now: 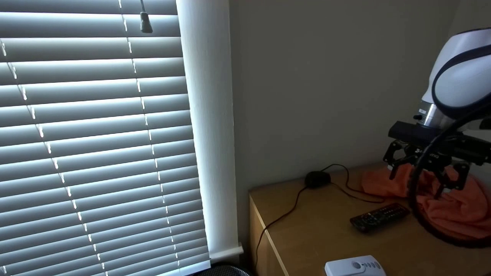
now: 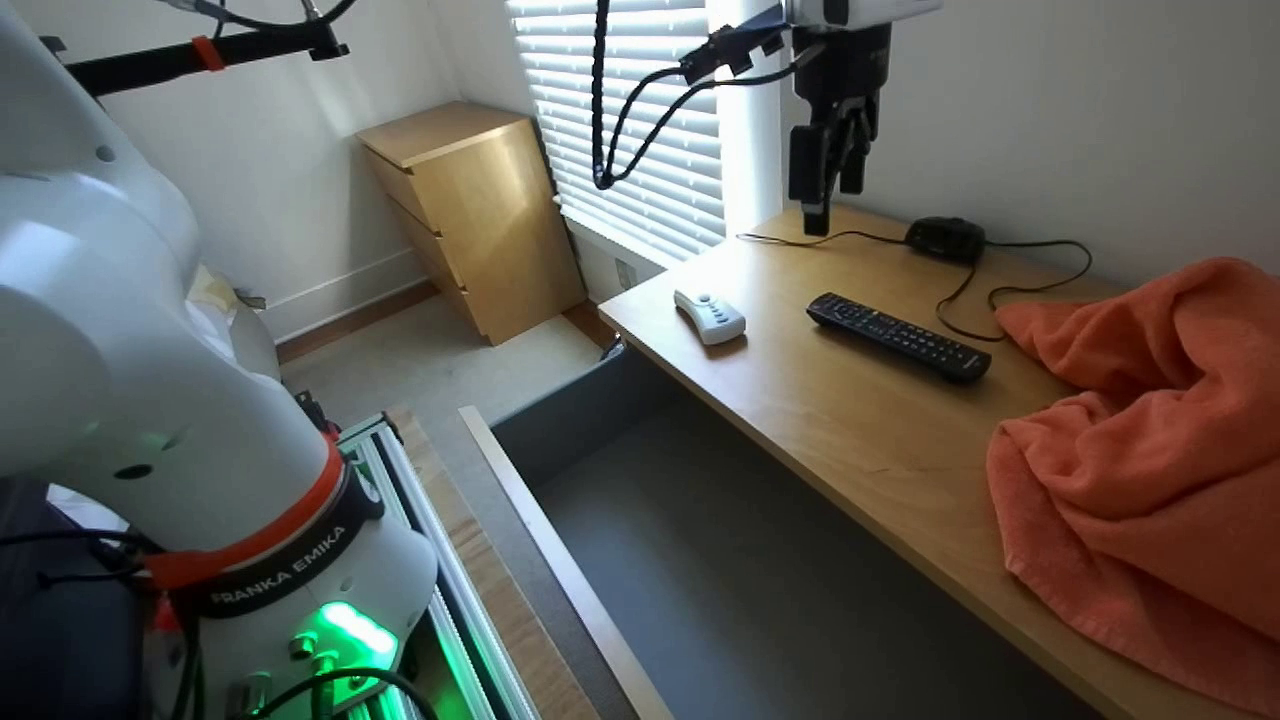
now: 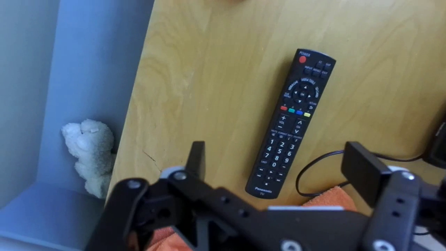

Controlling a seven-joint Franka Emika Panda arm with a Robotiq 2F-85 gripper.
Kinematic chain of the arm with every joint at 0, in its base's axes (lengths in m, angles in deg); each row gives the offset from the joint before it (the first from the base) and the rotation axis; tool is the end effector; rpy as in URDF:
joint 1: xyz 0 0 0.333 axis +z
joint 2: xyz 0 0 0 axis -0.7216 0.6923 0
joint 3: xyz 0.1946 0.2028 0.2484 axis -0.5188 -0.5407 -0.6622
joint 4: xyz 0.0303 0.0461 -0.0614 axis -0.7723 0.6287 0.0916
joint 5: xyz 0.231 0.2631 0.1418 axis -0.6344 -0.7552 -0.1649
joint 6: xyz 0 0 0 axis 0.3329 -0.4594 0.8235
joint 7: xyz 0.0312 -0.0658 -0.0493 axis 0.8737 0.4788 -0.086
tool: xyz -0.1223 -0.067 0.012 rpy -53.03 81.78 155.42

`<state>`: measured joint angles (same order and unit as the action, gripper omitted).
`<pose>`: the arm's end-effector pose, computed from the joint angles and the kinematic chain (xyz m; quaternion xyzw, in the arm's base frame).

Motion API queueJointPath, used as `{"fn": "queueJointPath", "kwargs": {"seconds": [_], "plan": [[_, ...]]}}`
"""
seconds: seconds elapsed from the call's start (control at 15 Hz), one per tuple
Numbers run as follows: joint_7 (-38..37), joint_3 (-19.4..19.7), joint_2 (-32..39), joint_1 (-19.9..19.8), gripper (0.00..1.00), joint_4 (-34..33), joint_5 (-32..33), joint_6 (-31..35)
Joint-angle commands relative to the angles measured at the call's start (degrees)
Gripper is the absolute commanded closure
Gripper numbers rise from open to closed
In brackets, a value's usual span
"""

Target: Turn the remote controller

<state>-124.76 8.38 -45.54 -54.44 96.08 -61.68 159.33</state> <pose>0.5202 -0.0883 0.3864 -0.8095 0.5867 -0.0204 0.0076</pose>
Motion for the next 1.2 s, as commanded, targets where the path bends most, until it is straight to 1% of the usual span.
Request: {"fn": "queueJointPath", "kwargs": {"seconds": [0.0,0.13,0.2,0.4,0.6,0.67,0.73,0.93,1.13], "plan": [[-3.7,2.2,9.2,1.7,0.0,-6.5,-0.6,0.1],[-3.5,3.1,13.5,2.2,0.0,-9.2,-1.0,0.8],[-2.0,3.3,8.8,2.6,0.0,-5.7,-0.8,-0.1],[-2.0,4.1,13.2,3.0,0.0,-8.7,-1.0,0.1],[-2.1,4.2,13.7,3.1,0.0,-9.5,-1.1,0.1],[-4.3,4.9,15.7,4.0,0.0,-10.8,1.3,0.8],[-5.2,4.9,17.7,4.2,0.0,-12.1,0.8,1.5],[-3.2,4.5,21.0,4.2,0.0,-14.6,-3.4,2.7],[-3.6,5.0,25.0,4.8,0.0,-17.4,-4.6,2.7]]}}
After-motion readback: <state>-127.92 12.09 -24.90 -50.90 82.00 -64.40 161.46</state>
